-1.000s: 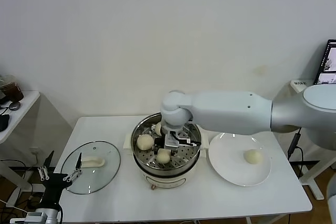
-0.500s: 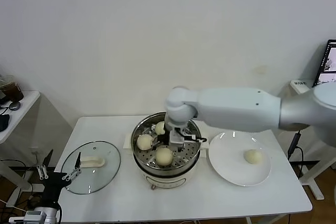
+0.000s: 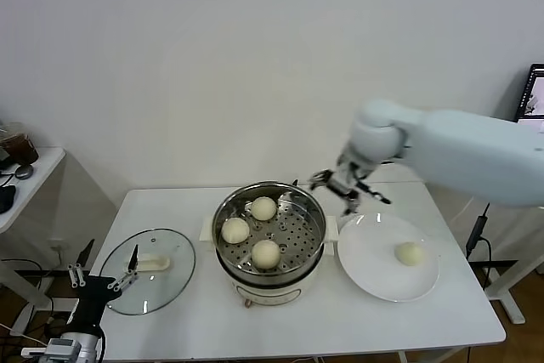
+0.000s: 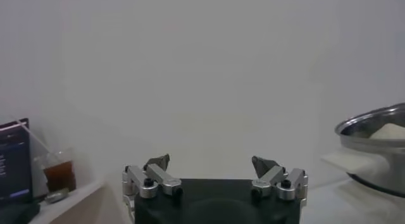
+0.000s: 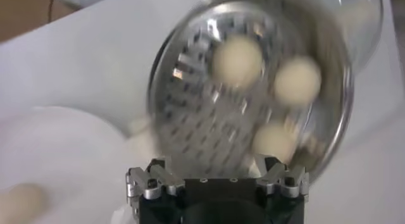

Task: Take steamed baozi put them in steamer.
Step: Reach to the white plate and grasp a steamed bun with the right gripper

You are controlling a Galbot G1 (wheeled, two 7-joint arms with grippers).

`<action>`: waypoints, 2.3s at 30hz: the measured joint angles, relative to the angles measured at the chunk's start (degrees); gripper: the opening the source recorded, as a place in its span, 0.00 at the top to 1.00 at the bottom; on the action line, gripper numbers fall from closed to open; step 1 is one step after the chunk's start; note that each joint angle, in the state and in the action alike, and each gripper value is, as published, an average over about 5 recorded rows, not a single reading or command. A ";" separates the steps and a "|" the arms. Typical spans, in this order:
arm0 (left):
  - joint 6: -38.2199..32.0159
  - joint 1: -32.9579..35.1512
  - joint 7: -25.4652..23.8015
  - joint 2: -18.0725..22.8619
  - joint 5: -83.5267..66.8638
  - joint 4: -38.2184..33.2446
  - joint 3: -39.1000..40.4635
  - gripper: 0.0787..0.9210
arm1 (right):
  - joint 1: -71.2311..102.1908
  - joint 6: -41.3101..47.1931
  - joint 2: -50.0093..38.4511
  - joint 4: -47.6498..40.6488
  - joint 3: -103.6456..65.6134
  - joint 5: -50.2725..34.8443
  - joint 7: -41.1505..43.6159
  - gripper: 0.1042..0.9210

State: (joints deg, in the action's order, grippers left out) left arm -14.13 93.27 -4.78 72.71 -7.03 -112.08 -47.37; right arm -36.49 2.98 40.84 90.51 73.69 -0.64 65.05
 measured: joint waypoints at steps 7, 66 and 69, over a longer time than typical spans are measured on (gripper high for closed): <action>0.02 0.41 -0.12 0.12 0.76 -0.34 0.33 0.12 | 9.13 5.75 -7.90 -1.88 -6.95 3.40 0.74 0.12; 0.19 1.42 0.05 0.20 1.80 -0.81 -1.29 0.12 | 46.04 3.95 -0.51 -26.48 -39.77 21.57 -0.11 0.55; 0.19 1.32 0.05 0.15 1.78 -0.78 -1.10 0.12 | 44.99 4.44 -1.08 -25.50 -38.72 20.62 0.21 0.58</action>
State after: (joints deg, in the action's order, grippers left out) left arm -13.95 94.59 -4.73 72.87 -5.25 -112.86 -48.47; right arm 8.50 7.42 39.76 65.01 34.98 19.97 65.26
